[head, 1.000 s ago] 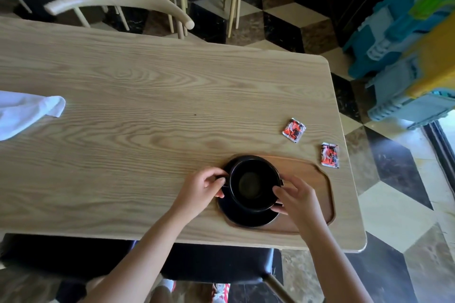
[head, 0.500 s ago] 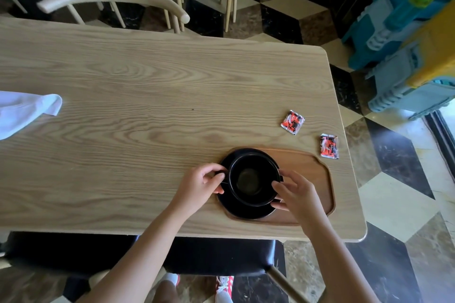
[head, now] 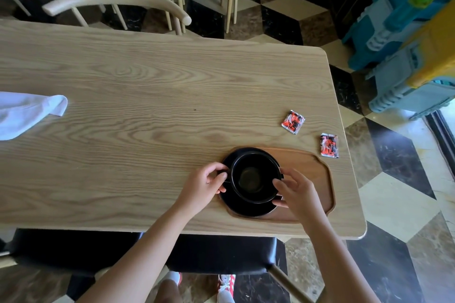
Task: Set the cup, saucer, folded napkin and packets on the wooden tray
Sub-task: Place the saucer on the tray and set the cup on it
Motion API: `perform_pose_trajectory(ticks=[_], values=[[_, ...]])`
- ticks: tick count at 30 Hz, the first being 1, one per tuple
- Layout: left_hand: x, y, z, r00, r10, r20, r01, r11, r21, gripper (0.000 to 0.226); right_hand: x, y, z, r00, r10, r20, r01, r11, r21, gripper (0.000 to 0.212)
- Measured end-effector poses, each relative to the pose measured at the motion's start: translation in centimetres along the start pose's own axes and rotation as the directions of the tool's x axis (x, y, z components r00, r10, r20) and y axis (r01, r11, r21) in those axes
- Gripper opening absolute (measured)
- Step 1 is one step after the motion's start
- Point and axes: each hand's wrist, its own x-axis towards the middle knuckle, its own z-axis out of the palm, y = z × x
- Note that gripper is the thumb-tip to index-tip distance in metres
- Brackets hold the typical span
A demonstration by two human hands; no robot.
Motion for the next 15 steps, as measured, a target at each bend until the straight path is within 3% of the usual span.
perform_pose_trajectory(ticks=[6,10,12,15], values=[[-0.1,1.3,-0.5,1.000,-0.015,0.007,0.013,0.978,0.209,0.020,-0.5,-1.0,-0.3,1.000,0.021,-0.014,-0.023,0.992,-0.126,0.029],[-1.0,2.9,-1.5,0.993,0.078,-0.087,-0.035,0.909,0.415,0.028,-1.5,-3.6,-1.0,0.992,-0.085,-0.098,0.050,0.949,-0.311,0.016],[-1.9,4.0,-2.0,0.990,0.113,-0.083,-0.047,0.823,0.566,0.017,-2.8,-5.2,-0.5,0.979,-0.193,-0.059,0.132,0.832,-0.538,0.011],[-4.0,6.1,-2.8,0.977,0.190,-0.095,-0.046,0.624,0.780,0.021,-5.1,-7.7,1.6,0.933,-0.326,0.151,0.316,0.543,-0.778,0.019]])
